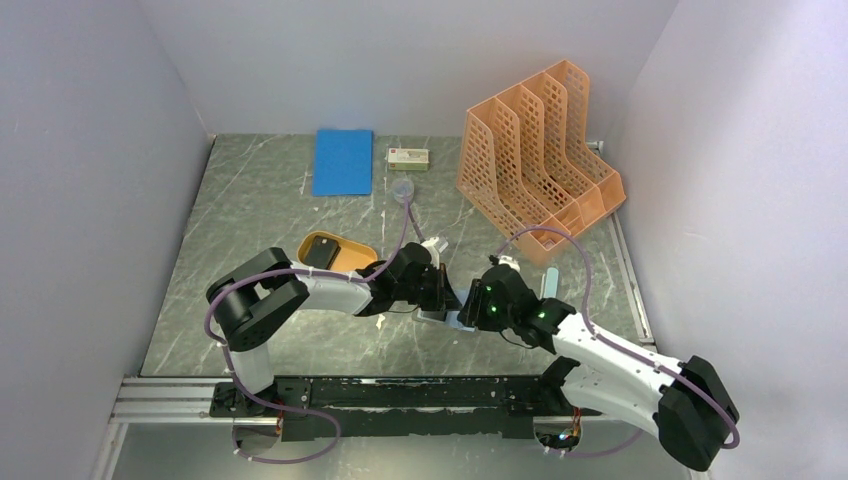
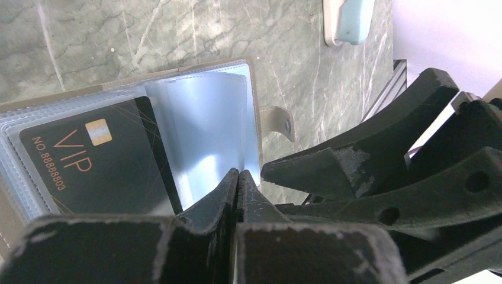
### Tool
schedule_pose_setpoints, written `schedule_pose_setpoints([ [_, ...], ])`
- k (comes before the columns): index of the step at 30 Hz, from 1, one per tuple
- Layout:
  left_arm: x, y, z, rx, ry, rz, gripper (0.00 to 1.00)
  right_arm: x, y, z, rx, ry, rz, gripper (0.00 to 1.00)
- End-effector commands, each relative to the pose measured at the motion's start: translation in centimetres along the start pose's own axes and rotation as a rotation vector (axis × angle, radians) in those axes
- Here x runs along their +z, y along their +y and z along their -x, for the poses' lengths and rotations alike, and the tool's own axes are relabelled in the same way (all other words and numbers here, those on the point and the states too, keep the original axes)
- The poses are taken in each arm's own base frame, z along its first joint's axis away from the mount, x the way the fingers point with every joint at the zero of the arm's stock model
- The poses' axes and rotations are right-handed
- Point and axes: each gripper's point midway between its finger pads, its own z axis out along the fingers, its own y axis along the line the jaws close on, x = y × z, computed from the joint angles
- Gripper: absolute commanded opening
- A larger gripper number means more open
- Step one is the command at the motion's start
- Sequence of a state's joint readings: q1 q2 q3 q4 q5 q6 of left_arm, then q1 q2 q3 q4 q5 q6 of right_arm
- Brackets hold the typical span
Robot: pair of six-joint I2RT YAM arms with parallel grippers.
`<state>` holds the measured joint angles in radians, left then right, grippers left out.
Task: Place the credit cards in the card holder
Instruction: Open the card holder at the center of the board.
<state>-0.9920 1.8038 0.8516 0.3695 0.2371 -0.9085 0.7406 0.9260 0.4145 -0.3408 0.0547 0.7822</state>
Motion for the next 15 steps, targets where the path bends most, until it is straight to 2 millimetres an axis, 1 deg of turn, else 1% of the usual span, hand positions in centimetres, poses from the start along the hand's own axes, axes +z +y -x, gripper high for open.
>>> schedule_pose_setpoints([
  [1, 0.3, -0.1, 0.2, 0.011, -0.013, 0.0, 0.05, 0.3, -0.4, -0.1, -0.005, 0.006, -0.02, 0.42],
  [5, 0.3, -0.2, 0.3, 0.013, -0.015, 0.001, 0.05, 0.4, -0.9, -0.4, -0.005, 0.017, -0.042, 0.36],
  [10, 0.2, -0.1, 0.3, 0.015, -0.016, 0.007, 0.05, 0.3, -1.3, -0.1, 0.013, -0.004, -0.062, 0.28],
  [15, 0.1, 0.0, 0.2, 0.018, -0.017, 0.013, 0.05, 0.4, -1.5, -0.2, 0.015, 0.007, -0.082, 0.18],
])
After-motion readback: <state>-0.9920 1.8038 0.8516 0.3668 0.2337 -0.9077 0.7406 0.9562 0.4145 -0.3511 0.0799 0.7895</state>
